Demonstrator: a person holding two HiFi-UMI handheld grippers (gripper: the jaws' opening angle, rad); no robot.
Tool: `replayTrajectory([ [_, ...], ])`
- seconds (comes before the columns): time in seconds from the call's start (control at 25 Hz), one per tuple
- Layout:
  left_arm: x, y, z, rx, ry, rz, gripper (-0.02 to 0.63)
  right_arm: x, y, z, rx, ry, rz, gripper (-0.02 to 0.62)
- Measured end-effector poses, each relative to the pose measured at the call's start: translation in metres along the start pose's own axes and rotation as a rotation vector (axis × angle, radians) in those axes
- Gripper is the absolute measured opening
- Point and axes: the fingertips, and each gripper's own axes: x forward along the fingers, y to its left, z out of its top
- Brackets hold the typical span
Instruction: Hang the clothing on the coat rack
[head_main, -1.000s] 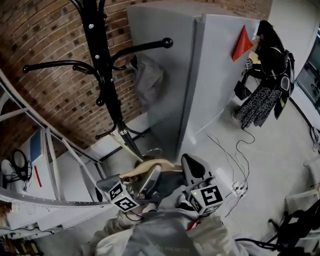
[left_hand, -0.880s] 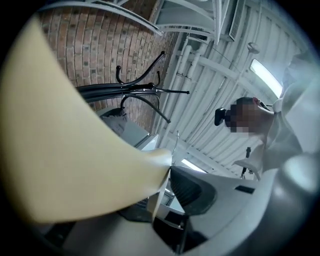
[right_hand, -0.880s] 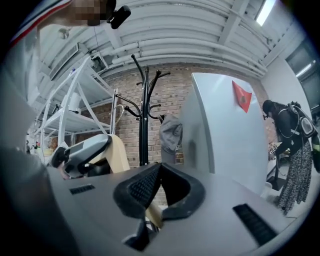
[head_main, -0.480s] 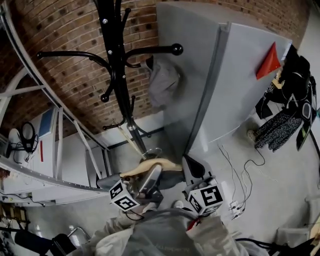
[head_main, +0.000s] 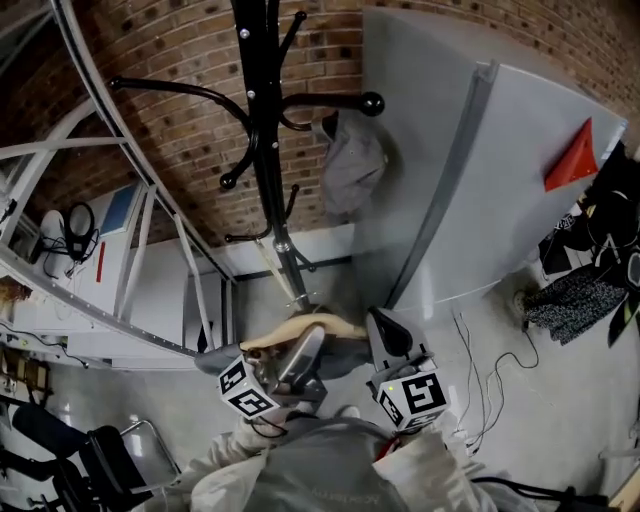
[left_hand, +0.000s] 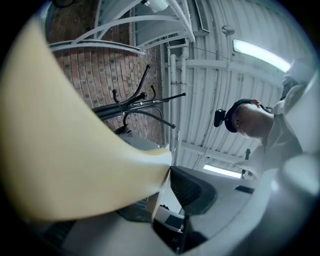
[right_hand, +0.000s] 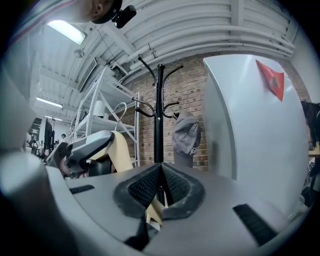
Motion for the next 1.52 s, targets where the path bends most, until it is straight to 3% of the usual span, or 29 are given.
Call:
replayTrajectory([
  [0.6,-0.025,0.009,0.029,0.046,-0.035,0.07,0.104,0.026,0.025,0.001,0.015,-0.01,0.068,0.025],
  [1.52,-0.033,0.04,0.087,0.017,-0.009,-0.05,0.104,0.075,0.06,0.025,-0.033,-0.04,-0.034,0.025],
])
